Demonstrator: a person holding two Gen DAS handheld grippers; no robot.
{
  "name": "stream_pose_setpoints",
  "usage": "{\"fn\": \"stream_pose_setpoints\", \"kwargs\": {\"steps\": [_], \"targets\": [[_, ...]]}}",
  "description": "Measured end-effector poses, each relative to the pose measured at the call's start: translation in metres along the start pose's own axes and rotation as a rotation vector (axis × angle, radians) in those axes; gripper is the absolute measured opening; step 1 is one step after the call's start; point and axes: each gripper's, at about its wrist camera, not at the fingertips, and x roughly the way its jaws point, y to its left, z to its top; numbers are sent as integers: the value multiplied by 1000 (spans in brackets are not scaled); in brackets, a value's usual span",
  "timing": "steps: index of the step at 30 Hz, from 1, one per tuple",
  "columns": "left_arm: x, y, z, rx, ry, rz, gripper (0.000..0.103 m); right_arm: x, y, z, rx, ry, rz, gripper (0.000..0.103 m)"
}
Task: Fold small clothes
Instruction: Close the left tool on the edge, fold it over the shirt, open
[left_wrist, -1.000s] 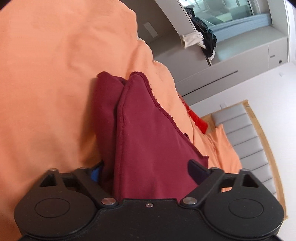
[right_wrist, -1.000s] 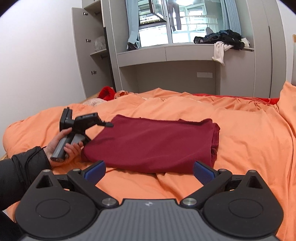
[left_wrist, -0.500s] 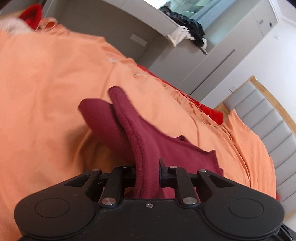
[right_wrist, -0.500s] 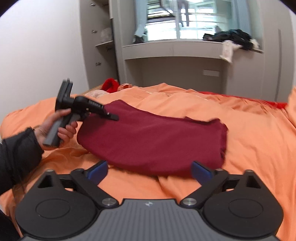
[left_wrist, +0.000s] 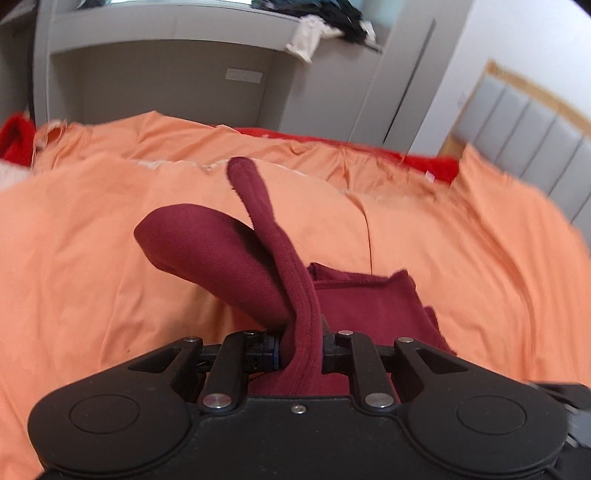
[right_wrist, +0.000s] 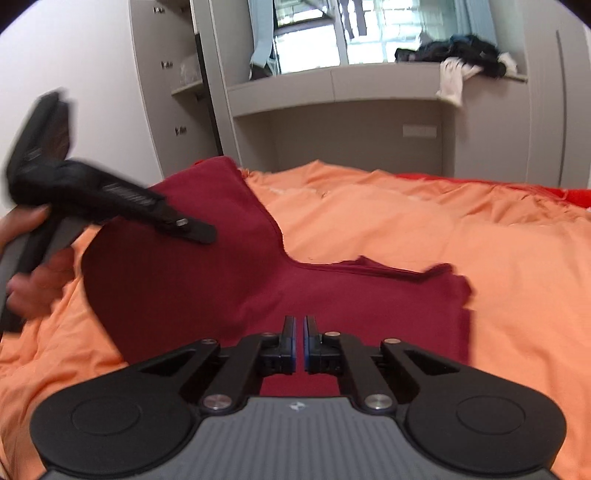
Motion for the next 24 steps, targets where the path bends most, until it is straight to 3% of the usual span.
{"fn": "stream_pose_setpoints", "kwargs": {"steps": [6,11,16,21,24], "targets": [[46,-95,1,146,90,89,18,-93,-45,-66,76,-56,-56,4],[105,-160,-29,259,174,231,18,-147,-71,-117,176,-113,-82,9],[124,-196,-52,330,201,313,19,-163,-95,-142,271,-147,-37,9],[106,-208,-34,270,187,279,18,-168,-105,-148,292,-169,-14,9],[100,-220,-23,261,161,302,18,-170,-103,-152,294,-174,7,9]]}}
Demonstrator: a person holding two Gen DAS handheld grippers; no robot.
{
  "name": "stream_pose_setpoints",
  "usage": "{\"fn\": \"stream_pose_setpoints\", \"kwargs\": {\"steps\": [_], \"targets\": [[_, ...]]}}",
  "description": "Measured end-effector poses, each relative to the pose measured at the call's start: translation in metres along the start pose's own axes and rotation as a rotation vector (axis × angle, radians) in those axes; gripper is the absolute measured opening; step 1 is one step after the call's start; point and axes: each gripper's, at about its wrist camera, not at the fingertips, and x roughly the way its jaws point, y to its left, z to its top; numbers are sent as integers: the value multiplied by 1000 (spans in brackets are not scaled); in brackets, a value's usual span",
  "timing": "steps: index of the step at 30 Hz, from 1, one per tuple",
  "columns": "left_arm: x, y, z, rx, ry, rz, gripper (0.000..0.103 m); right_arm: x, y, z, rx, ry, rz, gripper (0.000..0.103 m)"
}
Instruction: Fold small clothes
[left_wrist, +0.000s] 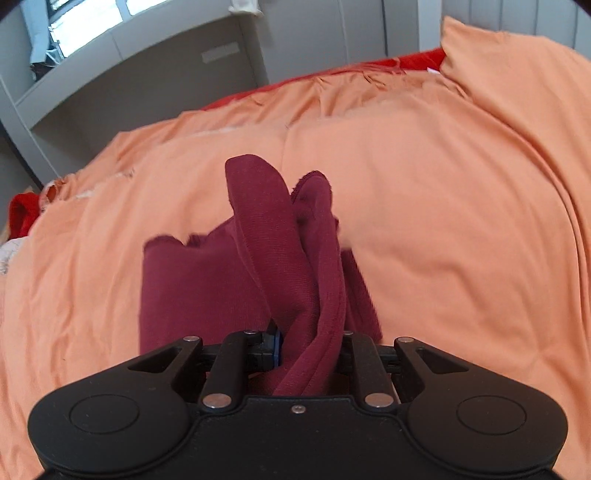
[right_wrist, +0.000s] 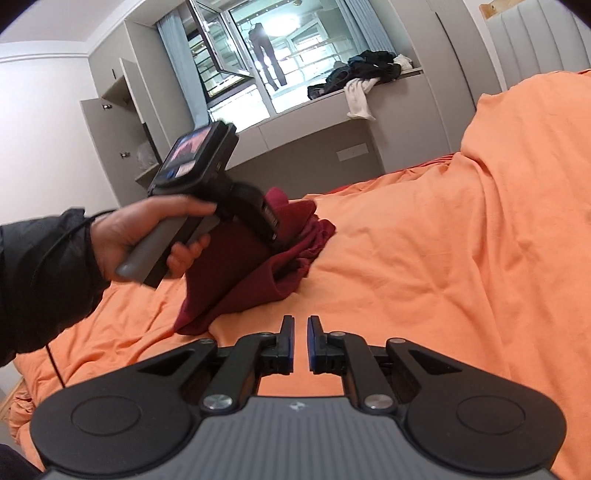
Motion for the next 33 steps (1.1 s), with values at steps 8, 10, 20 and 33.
{"fn": "stream_pose_setpoints", "kwargs": {"steps": [8,10,20,33], "targets": [[18,-38,-6,80,60,61,33,7,-2,-7,12,20,2,9],[0,-32,-2,16,8,-29,62,9,-6,-8,28,22,-7,10],[-180,43,-34,-134,-455,-258,103,8,-12,-14,18,-41,-52,61],[-171,159,-230,-237,-379,-87,102,122,100,108,-320,141,135,56]]}}
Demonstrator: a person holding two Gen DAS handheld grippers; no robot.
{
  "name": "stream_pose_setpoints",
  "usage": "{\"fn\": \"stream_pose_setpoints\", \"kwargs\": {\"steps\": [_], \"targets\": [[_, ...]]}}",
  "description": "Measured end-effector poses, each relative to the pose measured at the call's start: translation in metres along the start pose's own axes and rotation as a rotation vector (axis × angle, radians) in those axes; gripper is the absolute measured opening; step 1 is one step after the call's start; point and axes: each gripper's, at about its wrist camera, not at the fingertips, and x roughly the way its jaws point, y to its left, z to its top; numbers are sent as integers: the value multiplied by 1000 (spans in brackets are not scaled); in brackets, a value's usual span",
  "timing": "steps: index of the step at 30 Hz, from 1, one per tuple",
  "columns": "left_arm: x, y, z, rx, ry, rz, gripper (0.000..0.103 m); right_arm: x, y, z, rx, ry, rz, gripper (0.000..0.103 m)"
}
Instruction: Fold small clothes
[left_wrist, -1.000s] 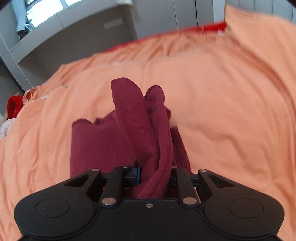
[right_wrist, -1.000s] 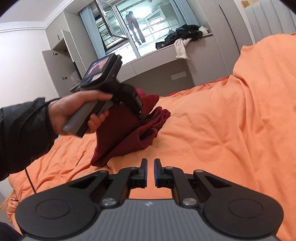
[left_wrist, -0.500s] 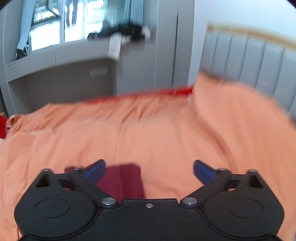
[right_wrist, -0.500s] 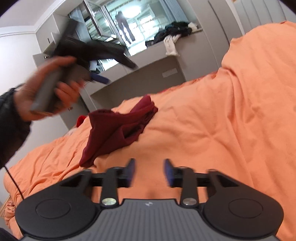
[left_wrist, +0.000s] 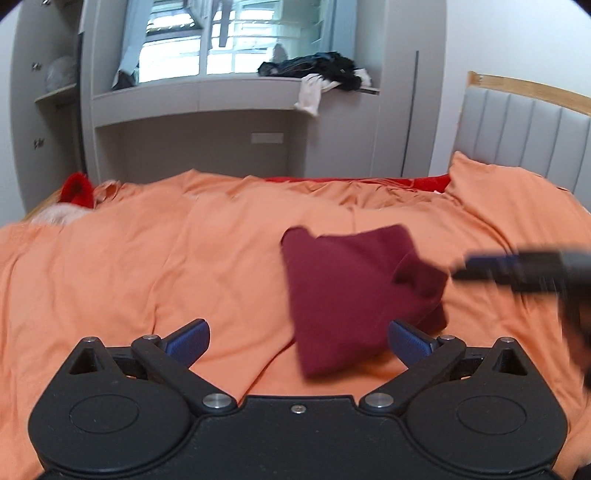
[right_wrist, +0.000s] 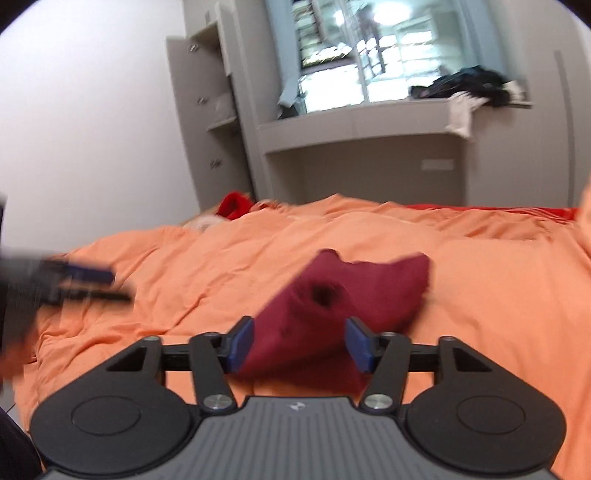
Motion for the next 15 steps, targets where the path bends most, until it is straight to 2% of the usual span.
{"fn": "stream_pose_setpoints", "kwargs": {"steps": [2,4,6,7,9,11,13,15], "targets": [[7,8,-5,-8,-1,16,102,25,4,23,3,85,-22,57],[18,12,-7,-8,-2,27,102,52,4,38,16,206,-37,50],[27,12,-7,-14,1,16,102,71,0,45,59,315,-54,10],[29,15,-8,-25,2,7,102,74,-5,46,84,334,-57,11],[32,17,-9,-49,9,-14,102,68,-13,47,142,297,-30,8],[36,17,-12,-60,12,-32,102,52,-24,44,213,214,35,8],[34,19,-14,-64,9,-36,102,25,-35,33,289,88,92,8],[33,19,-16,-64,12,-43,102,5,-51,6,394,-35,154,8]]}}
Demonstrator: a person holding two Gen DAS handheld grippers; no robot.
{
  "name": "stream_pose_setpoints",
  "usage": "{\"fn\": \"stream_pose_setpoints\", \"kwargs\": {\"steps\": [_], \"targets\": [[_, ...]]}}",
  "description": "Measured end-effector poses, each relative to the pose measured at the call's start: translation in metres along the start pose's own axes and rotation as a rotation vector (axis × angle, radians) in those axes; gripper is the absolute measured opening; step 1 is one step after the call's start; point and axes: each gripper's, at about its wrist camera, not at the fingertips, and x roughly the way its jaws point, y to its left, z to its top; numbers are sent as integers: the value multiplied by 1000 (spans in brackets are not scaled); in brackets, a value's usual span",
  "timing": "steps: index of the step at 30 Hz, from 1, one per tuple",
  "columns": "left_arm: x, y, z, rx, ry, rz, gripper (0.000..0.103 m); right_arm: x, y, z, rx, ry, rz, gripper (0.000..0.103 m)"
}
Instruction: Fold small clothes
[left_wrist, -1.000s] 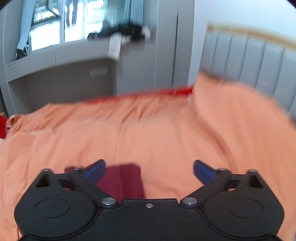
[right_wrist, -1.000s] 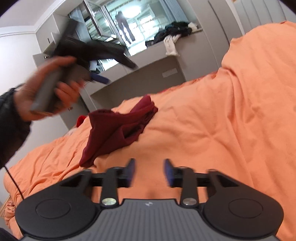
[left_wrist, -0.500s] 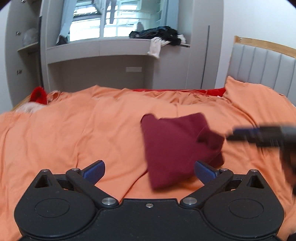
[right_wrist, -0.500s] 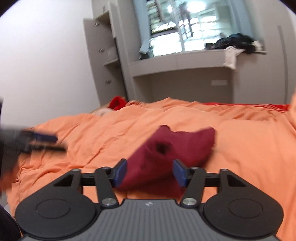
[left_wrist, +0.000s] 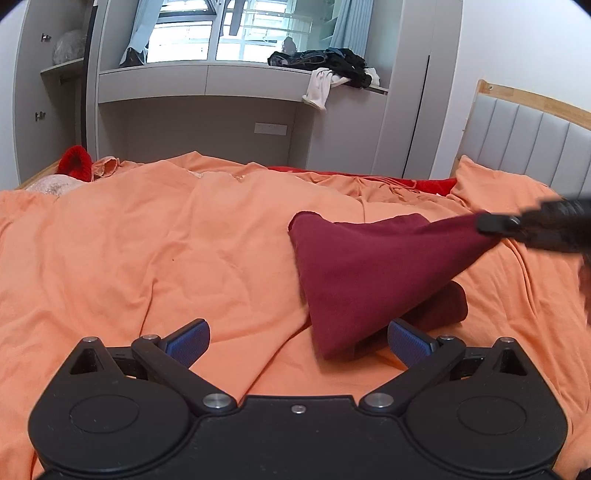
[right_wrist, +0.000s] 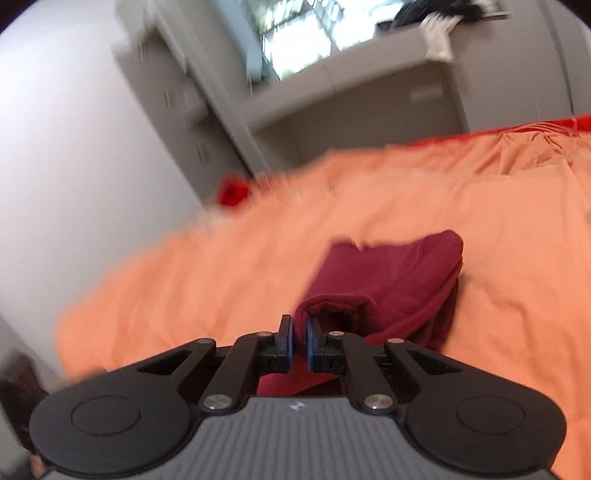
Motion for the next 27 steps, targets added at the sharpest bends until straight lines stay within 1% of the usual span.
{"fn": "stream_pose_setpoints", "kwargs": {"steps": [1,2,4,6,8,10,11,12,13,14,16,18,19,20,21,23,25,27], "targets": [[0,0,-1,0,6,-5,102,-9,-14,-16,40,-42,22,8],[1,0,-3,-1,9,-9,102,-11,-29,-33,80,-50,-1,8],[4,0,-5,-3,20,-16,102,-8,-59,-62,171,-20,-49,7],[7,-1,-9,-5,32,-23,102,-1,-82,-86,228,16,-64,7],[9,-1,-12,1,43,-28,102,1,-91,-92,257,26,-31,8],[8,-2,-14,17,49,-28,102,-10,-93,-82,284,-8,-6,17],[7,-2,-14,27,46,-28,102,-17,-92,-74,271,-38,-8,43],[5,-3,-14,34,39,-26,102,-26,-89,-62,235,-93,-19,71],[3,-5,-13,40,31,-24,102,-32,-85,-47,183,-146,-40,78],[2,-6,-12,43,23,-28,102,-28,-83,-30,131,-156,-74,81],[-2,-11,-10,48,10,-48,102,-9,-82,10,74,-110,-141,81],[-8,-17,-9,59,-8,-70,102,24,-92,46,87,-66,-177,77],[-12,-20,-10,74,-22,-76,102,42,-98,58,91,-31,-195,77],[-15,-24,-11,93,-34,-76,102,60,-104,70,95,2,-219,73],[-16,-27,-12,110,-39,-77,102,77,-110,77,100,29,-236,70],[-17,-30,-14,133,-33,-91,102,108,-119,87,110,94,-247,70],[-15,-30,-16,129,-20,-102,102,128,-131,90,134,129,-238,65],[-11,-27,-17,118,-2,-108,102,143,-136,94,148,142,-217,27]]}}
